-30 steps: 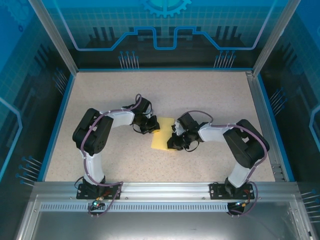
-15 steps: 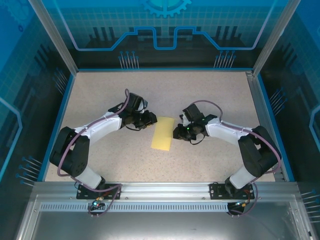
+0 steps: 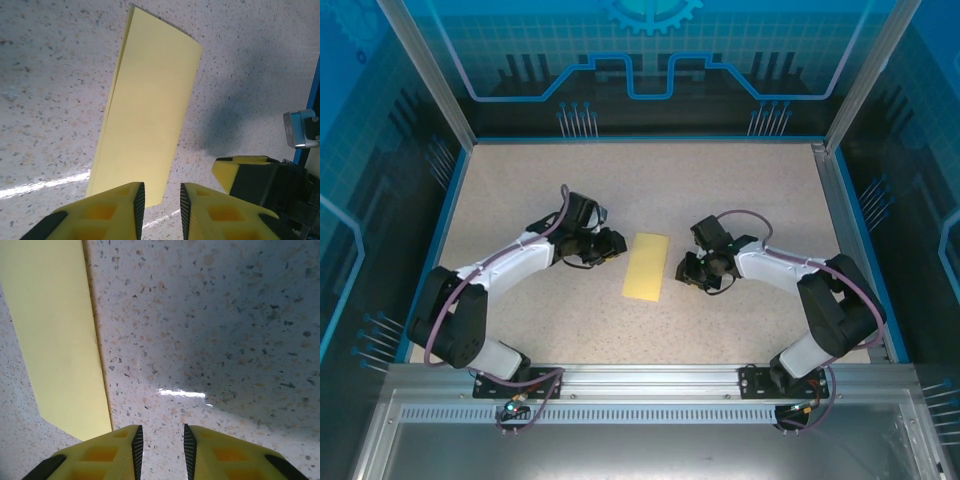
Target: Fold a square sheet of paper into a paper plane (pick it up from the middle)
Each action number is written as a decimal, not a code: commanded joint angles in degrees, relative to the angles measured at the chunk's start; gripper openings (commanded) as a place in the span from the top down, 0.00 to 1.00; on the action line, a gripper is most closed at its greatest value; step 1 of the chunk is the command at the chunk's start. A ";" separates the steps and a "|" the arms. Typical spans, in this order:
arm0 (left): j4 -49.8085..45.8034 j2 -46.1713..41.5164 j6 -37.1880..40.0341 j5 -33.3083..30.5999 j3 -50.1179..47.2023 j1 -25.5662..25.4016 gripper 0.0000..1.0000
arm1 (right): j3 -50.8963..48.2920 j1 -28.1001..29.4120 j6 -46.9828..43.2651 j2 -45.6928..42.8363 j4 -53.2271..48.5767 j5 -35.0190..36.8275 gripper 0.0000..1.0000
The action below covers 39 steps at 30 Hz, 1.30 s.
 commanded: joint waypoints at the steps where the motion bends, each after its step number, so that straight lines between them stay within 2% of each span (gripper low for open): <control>1: -0.27 -1.28 1.51 1.36 -1.79 1.69 0.70 | 2.60 0.13 -0.17 1.69 0.13 -1.04 0.70; 7: 1.66 0.01 1.66 5.23 -2.45 6.55 0.67 | 6.04 -0.91 -2.91 6.00 2.45 -5.38 0.70; 15: 7.41 2.38 -1.91 8.75 -4.38 6.70 0.62 | 6.29 -2.24 -2.83 8.26 8.92 -11.49 0.74; 24: 7.47 8.63 -2.43 10.00 -0.67 6.09 0.61 | 8.19 -1.17 -4.07 11.07 12.16 -17.44 0.75; 33: 6.68 13.37 -1.90 10.55 1.43 4.18 0.60 | 9.83 -1.11 -4.98 13.95 10.07 -14.39 0.74; 39: 6.16 16.03 -1.88 10.76 3.08 3.12 0.60 | 9.66 -1.59 -5.73 15.80 10.37 -15.30 0.73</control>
